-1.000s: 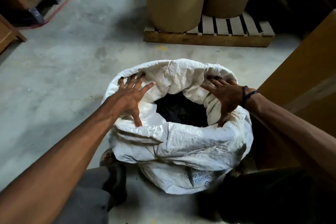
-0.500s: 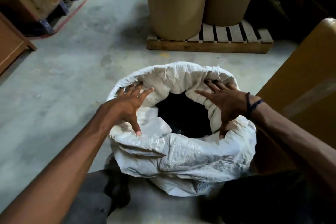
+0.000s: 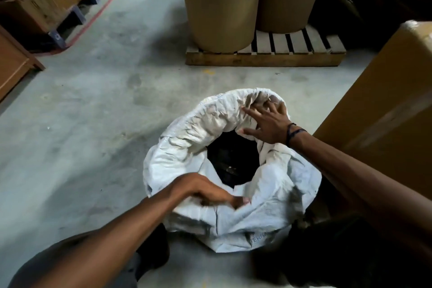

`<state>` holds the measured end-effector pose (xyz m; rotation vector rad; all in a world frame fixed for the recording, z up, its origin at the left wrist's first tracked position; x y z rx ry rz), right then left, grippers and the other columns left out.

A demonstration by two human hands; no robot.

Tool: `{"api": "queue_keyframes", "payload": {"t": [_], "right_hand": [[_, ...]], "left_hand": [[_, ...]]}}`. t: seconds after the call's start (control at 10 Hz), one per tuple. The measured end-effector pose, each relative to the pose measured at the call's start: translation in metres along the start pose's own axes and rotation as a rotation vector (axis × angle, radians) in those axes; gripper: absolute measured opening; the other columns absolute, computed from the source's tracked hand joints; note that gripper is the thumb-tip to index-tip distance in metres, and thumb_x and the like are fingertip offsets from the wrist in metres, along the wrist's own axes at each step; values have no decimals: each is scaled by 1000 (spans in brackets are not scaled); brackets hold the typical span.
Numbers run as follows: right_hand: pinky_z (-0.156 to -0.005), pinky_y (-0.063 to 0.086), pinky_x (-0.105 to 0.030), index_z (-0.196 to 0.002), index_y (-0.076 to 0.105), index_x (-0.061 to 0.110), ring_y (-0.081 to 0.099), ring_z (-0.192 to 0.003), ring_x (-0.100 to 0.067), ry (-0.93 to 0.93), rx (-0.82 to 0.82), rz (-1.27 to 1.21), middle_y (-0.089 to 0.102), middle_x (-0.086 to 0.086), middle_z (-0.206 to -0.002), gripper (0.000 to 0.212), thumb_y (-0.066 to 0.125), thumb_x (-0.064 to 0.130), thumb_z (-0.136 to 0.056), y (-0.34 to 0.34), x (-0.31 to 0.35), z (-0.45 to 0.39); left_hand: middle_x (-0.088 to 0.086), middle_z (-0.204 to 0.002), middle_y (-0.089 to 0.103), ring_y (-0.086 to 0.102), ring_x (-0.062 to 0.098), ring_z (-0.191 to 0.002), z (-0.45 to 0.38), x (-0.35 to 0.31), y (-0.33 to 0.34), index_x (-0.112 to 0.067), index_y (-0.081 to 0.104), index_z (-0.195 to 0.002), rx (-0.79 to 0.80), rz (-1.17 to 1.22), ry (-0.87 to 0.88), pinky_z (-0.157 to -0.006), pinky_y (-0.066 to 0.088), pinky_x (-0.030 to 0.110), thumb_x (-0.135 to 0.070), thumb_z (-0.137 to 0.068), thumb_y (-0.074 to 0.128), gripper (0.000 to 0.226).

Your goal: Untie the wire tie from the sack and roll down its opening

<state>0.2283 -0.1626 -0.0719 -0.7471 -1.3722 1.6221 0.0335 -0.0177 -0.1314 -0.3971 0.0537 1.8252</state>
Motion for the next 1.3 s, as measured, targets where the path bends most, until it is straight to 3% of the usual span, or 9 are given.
{"api": "queue_keyframes", "payload": {"t": [0.2,0.3,0.4,0.5,0.6,0.7,0.9,1.0,1.3], "right_hand": [[-123,16,-62,-162,19,47,22,-155,-42,80,39,-77,31,1,-170,89,30,90,-86,6,-12,-9],[-115,34,-50,-153,45,35,47,-135,-39,-59,-20,31,56,-8,-149,91,24,82,-78,-2,5,-1],[-103,42,-39,-119,72,25,64,-115,-27,-170,118,-21,73,-5,-118,66,40,76,-92,7,21,16],[-97,53,-44,-86,70,15,68,-97,-27,-131,407,-59,74,-5,-102,80,36,87,-88,37,13,31],[-104,47,-39,-99,70,10,64,-115,-27,-97,449,51,67,-2,-116,68,38,71,-100,39,0,36],[-96,48,-36,-96,71,16,66,-95,-22,-150,459,38,65,1,-92,62,37,68,-103,30,3,44],[-94,53,-38,-89,74,12,65,-83,-14,-185,356,-168,71,0,-87,88,31,90,-88,11,14,75],[-84,35,-26,-59,48,17,47,-75,-15,-203,316,9,53,1,-71,63,41,59,-106,4,27,106],[-78,52,-46,-77,68,27,60,-76,-18,-143,-96,-253,67,3,-78,73,26,85,-91,7,28,169]], "left_hand": [[1,-160,46,48,26,-142,-11,-14,-25,-52,50,-146,29,40,229,-125,29,50,-103,-70,33,93],[-2,-160,47,41,21,-150,1,-7,-91,-28,45,-155,-306,314,430,-126,30,47,-87,-86,41,91],[-6,-172,22,24,14,-157,16,26,-152,-37,25,-162,-706,521,465,-130,19,47,-101,-63,52,121],[-10,-173,11,15,11,-159,15,41,-172,-39,12,-164,-868,585,470,-131,12,45,-83,-82,53,102],[-11,-170,25,23,9,-157,13,34,-167,-37,25,-162,-843,534,503,-130,17,44,-92,-71,56,111],[-7,-145,61,55,14,-137,16,27,-144,-33,62,-135,-718,390,417,-122,37,45,-102,-61,51,101],[-9,-135,69,67,19,-121,30,36,-50,-27,73,-126,-229,136,76,-93,46,34,-74,-99,32,68],[5,-129,73,67,19,-105,38,43,-26,-12,75,-124,-279,40,29,-92,44,29,-67,-104,29,74],[1,-89,80,76,18,-86,102,69,1,-10,78,-92,-949,252,277,-87,59,36,-50,-103,55,47]]}}
Point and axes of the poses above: each hand's wrist, its own z-axis away from the middle knuckle, its own y-axis out of the palm, x = y × z, the point moved 7 cm from there along -z, towards the middle knuckle
